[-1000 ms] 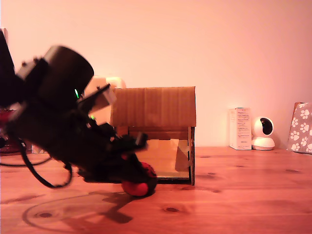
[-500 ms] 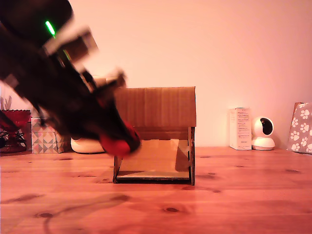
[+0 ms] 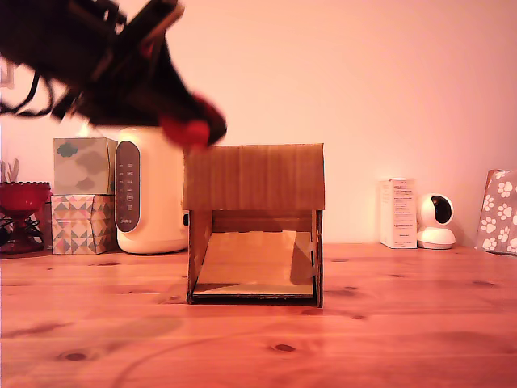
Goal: Drop the footbag into the cardboard dice tower
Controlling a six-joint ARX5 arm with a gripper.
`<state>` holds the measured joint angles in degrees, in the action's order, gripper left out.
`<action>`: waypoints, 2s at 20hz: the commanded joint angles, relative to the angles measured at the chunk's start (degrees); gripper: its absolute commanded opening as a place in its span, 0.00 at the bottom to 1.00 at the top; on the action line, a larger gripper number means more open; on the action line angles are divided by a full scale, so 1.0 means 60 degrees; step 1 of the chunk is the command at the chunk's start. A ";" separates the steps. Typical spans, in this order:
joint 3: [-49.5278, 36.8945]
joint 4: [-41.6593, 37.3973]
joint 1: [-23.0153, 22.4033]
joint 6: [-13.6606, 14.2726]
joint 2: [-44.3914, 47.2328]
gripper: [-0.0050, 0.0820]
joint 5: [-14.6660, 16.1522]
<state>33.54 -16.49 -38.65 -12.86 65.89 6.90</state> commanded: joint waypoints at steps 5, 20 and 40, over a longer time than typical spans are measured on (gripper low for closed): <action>0.0831 -0.0510 0.0302 0.0576 0.0393 0.11 -0.0193; 0.5399 0.2102 0.0987 0.1231 0.4470 0.11 0.0270; 0.5417 0.3464 0.0976 0.1577 0.3614 0.35 0.0277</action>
<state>65.80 3.75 -32.84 -4.01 89.08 8.47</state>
